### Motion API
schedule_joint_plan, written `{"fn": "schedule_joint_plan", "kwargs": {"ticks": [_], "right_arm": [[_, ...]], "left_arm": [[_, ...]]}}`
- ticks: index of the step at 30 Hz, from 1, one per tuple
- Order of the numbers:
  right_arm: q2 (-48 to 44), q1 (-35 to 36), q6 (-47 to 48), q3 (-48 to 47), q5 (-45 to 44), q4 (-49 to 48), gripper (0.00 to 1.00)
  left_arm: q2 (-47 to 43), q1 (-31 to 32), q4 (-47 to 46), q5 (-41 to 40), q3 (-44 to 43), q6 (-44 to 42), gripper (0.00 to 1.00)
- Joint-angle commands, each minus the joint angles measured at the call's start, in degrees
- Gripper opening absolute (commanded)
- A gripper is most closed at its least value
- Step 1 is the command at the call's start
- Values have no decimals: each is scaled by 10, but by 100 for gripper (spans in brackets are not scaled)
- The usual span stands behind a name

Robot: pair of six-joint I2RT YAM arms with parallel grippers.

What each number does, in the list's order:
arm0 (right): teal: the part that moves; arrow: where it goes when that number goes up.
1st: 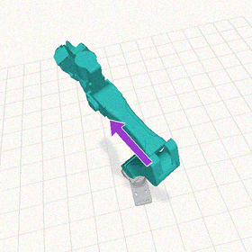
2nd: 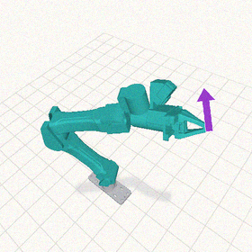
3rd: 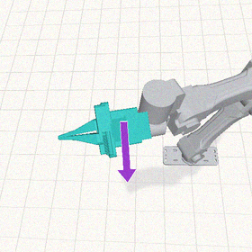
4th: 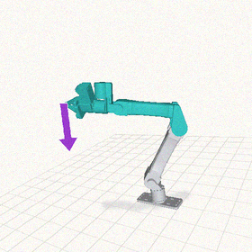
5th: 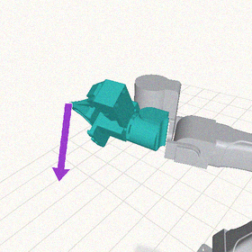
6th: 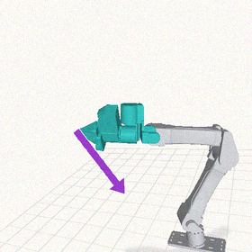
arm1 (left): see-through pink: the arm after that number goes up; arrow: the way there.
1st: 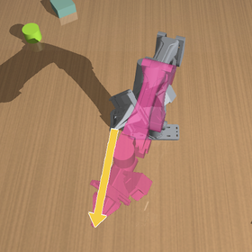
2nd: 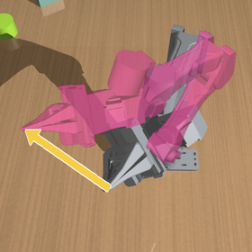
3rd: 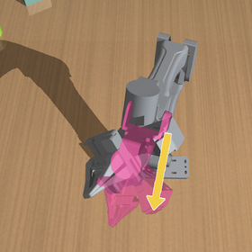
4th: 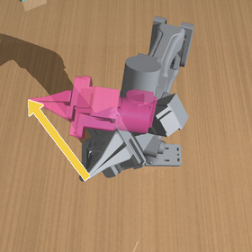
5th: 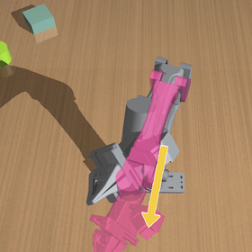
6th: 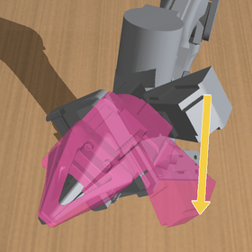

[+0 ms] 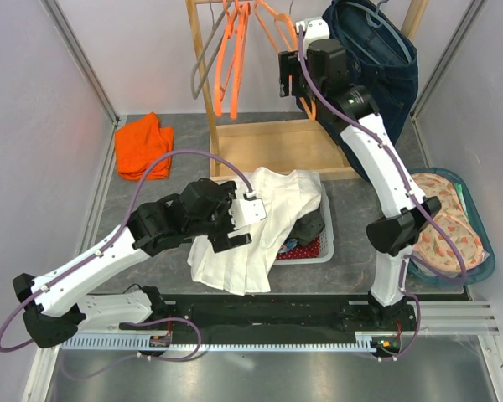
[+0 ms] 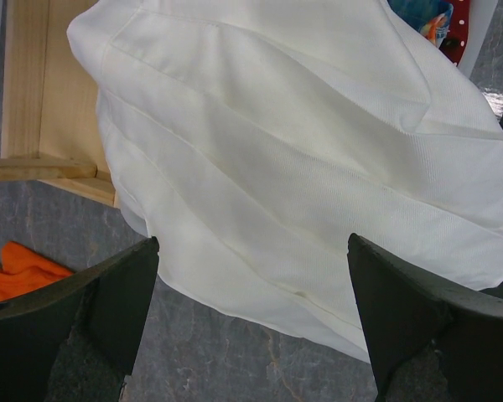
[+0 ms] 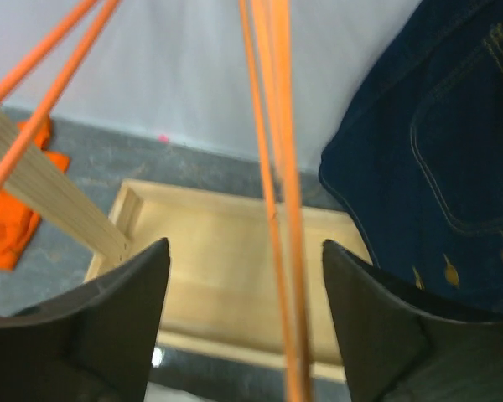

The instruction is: Remove the skirt from the hanger

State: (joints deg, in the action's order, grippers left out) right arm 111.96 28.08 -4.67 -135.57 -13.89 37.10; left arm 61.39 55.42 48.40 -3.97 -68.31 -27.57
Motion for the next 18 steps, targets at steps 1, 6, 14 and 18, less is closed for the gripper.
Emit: {"fn": "schedule_joint_plan", "kwargs": {"ticks": [1, 6, 14, 18], "right_arm": [[-106, 4, -3, 65, -25, 20, 90], [-218, 4, -10, 173, 0, 1, 97], [-429, 4, -50, 441, 89, -40, 91], [-501, 4, -82, 630, 127, -76, 94]], "left_arm": [[12, 1, -30, 1, -24, -8, 100], [15, -2, -44, -16, -16, -26, 100], [13, -17, -65, -29, 25, -45, 99], [5, -28, -74, -26, 45, -77, 100]]}}
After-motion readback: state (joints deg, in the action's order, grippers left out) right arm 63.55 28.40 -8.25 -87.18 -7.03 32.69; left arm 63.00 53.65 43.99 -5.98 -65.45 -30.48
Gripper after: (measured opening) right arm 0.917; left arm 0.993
